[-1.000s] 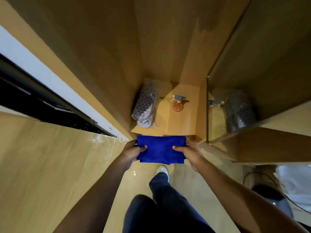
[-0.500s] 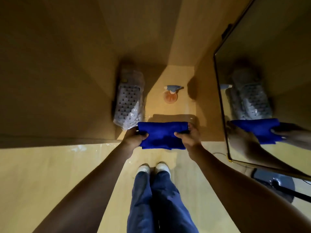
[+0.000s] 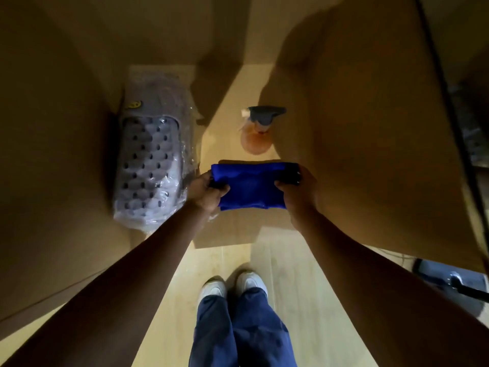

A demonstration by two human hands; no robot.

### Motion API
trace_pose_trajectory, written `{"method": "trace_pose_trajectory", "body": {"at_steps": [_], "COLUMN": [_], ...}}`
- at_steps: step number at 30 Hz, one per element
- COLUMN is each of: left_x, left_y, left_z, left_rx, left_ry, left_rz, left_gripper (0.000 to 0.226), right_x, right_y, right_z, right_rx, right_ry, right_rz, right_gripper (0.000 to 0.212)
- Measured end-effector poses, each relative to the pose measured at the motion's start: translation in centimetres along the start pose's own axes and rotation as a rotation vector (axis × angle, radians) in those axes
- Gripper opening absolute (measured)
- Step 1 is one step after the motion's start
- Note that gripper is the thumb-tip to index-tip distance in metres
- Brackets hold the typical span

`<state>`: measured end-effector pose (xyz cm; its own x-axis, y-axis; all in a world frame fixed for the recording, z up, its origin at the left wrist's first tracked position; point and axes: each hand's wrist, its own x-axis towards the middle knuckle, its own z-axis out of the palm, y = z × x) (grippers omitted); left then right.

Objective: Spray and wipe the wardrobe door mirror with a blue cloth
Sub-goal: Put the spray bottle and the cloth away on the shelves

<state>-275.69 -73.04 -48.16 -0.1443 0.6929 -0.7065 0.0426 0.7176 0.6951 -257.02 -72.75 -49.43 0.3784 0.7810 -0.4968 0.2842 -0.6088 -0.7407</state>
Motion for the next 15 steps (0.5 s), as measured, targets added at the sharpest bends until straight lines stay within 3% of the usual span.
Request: {"method": "trace_pose_trajectory", "body": {"at_steps": [3,5,7,9,12,15], "left_x": [2.0,2.1,1.7,0.8,0.5,1.9], "left_y": [-1.1,-1.4,-1.6,-1.7,-2.1,-3.7], "left_z": [0.5,0.5,0.4,0.8,1.8,2.3], "left_rx": [0.032,0.348,0.636,0.807,1.053,1.291], "left_ry": [-0.029,0.086,0.226,0.302,0.221,0.1], "left_rz": [0.072,0.178,0.306,0.474,0.838,0.906], "left_gripper": [0.024,0.017,0.031,0.046,0.058,0.059], "right_x": [1.6,1.9,1.2,0.5,-0.1,-0.1], "right_y": [0.9,1.2,1.6,2.0,2.5,3.1], "right_z": [0.4,0.7,0.9,1.1,1.7,2.3], "right_rx": [-0.053,-0.124,-0.177,-0.347,-0.654,-0.81], "right_ry": [0.018,0.042,0.093,0.211,0.213,0.095], "right_rz": [-0.027,-0.088,-0.168,-0.369,-0.644,-0.696], "right_gripper": [0.056,0.057,0.062,0.064,0.054,0.056]}}
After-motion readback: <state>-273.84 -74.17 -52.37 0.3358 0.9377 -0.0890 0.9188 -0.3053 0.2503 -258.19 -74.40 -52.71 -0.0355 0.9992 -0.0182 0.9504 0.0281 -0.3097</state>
